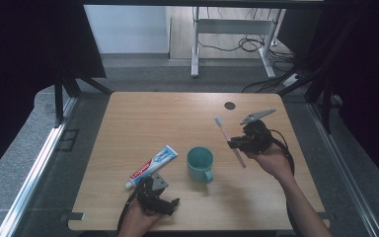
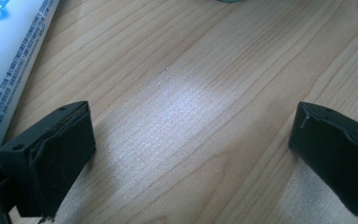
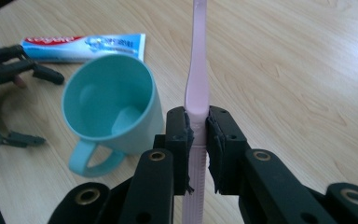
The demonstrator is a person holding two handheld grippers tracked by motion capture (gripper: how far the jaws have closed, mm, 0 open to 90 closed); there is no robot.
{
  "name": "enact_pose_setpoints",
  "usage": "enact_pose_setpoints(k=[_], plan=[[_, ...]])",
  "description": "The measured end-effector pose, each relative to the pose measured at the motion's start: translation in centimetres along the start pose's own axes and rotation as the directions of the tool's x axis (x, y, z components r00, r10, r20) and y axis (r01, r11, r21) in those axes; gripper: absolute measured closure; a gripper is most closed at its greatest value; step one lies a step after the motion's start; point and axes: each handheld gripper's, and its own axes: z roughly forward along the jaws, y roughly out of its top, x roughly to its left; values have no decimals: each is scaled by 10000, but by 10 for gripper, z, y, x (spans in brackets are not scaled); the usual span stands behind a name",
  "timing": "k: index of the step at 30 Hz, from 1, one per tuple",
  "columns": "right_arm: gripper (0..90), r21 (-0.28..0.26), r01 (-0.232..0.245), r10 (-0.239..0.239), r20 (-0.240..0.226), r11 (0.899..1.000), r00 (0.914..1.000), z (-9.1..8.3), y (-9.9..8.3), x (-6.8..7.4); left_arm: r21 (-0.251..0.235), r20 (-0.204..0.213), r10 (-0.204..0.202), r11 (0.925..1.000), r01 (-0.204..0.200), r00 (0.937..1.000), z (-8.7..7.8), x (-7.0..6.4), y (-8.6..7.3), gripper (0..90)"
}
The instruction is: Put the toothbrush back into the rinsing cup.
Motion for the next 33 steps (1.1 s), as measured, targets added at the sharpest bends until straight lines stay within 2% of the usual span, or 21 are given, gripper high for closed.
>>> enact_pose_setpoints(k=[17,33], plan=[[785,-1009,149,-191,-404,9948,9990,8,19,16,5,-1,5,10000,-5,10000,0,0,0,2],[784,-1442,490,-585,-628,9883,9963,23,42,37,-17,19,-28,10000,28,10000,0,0,0,2]])
